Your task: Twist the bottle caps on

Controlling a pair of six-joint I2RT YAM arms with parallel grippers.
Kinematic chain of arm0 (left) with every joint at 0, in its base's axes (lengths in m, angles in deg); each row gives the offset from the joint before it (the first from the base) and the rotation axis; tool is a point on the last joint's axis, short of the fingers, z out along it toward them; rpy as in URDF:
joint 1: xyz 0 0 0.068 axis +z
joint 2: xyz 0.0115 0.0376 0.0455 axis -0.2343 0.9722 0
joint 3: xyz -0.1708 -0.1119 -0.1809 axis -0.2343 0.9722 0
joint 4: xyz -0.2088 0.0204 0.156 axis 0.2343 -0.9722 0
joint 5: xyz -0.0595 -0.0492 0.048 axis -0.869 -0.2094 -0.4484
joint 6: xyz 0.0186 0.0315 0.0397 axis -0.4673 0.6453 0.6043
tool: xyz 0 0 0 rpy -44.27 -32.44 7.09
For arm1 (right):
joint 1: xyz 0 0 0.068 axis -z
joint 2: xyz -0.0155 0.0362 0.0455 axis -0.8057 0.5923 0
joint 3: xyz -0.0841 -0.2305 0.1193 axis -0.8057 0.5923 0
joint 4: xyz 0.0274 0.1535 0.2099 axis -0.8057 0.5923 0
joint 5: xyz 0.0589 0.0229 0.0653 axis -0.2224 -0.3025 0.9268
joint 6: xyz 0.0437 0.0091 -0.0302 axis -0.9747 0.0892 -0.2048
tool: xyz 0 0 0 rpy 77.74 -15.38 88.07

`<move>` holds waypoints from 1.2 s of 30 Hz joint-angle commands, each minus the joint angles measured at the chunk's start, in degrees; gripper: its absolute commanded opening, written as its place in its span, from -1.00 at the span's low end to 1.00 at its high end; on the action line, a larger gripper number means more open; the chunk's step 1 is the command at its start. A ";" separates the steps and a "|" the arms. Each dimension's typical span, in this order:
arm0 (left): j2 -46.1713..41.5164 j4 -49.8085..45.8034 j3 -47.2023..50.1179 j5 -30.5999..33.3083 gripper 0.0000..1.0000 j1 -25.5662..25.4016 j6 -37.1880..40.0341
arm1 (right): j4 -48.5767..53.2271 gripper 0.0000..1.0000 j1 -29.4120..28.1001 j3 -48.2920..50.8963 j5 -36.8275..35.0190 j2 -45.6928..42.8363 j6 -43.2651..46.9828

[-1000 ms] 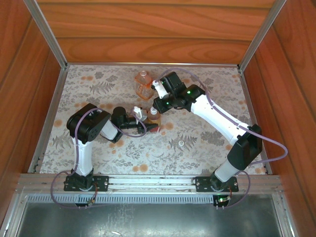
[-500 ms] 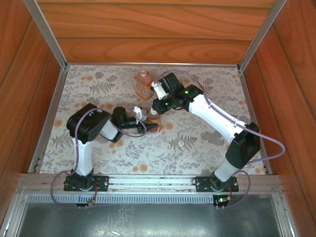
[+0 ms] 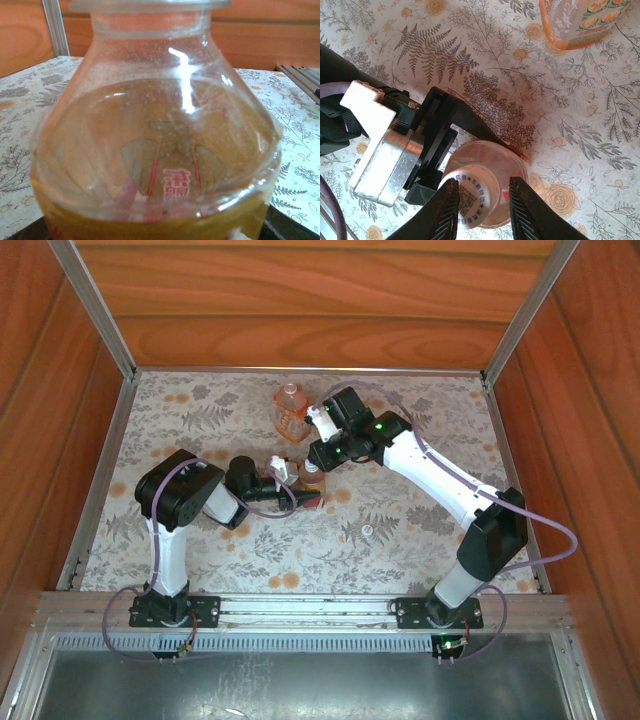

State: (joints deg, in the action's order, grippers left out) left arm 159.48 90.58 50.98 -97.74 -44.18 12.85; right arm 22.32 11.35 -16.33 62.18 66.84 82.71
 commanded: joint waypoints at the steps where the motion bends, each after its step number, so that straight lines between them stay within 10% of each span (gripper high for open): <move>1: 0.58 -6.65 0.31 -0.07 0.20 0.41 0.09 | 2.74 -0.36 0.22 2.14 1.09 -1.30 0.79; 36: -1.22 -8.84 0.93 -1.10 0.19 0.29 2.69 | 2.12 -0.27 0.31 -1.17 -1.37 -0.99 1.15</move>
State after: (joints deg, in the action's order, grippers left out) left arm 158.02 87.43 50.98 -98.29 -44.21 14.97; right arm 23.16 11.35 -15.76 61.24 65.09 83.78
